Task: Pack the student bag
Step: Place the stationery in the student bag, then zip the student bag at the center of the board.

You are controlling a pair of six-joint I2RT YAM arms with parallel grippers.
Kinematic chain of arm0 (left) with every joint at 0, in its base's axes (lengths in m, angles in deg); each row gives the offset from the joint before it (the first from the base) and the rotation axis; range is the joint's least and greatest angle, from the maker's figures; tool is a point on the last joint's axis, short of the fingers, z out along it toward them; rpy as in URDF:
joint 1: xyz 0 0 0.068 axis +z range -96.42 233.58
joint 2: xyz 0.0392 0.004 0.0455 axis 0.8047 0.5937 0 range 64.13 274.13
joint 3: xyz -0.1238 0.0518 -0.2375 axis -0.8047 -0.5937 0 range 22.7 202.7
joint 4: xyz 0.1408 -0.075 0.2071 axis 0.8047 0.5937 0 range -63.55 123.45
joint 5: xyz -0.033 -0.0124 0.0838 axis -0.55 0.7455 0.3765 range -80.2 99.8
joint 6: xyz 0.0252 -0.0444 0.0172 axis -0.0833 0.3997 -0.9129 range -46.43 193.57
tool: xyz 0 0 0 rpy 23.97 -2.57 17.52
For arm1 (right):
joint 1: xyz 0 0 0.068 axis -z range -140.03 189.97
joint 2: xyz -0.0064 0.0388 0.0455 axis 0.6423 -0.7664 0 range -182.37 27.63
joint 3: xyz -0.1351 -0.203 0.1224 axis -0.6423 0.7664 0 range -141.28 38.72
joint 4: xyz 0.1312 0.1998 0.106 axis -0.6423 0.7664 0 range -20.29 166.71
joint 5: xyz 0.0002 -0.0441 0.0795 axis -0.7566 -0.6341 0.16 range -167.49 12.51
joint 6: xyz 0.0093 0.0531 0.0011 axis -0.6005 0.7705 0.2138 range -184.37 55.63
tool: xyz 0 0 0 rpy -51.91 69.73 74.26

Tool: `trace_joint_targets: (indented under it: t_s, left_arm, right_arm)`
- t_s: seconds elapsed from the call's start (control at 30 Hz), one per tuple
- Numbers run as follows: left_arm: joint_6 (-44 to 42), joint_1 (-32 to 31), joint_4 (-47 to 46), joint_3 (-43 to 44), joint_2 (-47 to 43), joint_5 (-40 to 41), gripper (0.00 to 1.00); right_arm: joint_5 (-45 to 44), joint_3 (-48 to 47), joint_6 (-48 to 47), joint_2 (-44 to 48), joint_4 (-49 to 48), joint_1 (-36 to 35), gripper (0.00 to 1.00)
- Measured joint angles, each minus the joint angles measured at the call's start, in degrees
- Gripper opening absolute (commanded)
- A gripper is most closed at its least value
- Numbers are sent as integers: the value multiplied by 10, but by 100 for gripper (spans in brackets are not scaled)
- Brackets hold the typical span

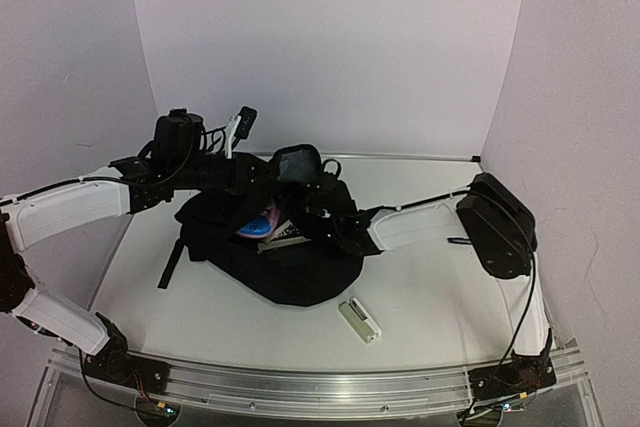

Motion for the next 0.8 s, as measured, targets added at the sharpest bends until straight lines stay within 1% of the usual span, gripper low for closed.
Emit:
trace_joint_targets:
  t_s: [0.13,0.17,0.2,0.27,0.4,0.47,0.57,0.63,0.7,0.73,0.8]
  left_arm:
    - [2,0,5,-4,-2,10,0]
    - [0,0,6,-8,-3,5,2]
    - [-2,0,8,-10,-3,-5,6]
    - [-9,0,19,-12,-2,-37,19]
    - [-27,-3,47,-6,12,-113,45]
    - [-40,-10,81,5,28,-147,58]
    - [-45,-23,127,11,47,-191,72]
    - [-33,-28,146,8,46,-206,83]
    - [-21,-29,156,2,37,-198,88]
    - [-10,-28,160,-3,30,-186,90]
    - [17,-19,176,-10,10,-144,93]
  right_arm:
    - [-20,120,-30,115,12,0,88]
    - [-33,147,-36,149,18,0,90]
    - [-46,176,-44,188,27,0,91]
    - [-74,217,-58,254,46,2,93]
    - [-109,258,-89,336,77,28,96]
    - [-110,263,-111,347,91,54,98]
    - [-92,263,-156,348,119,102,98]
    - [-75,251,-195,344,150,129,98]
    - [-51,214,-236,323,177,143,98]
    - [-36,192,-255,311,188,145,98]
    - [9,144,-293,278,207,143,97]
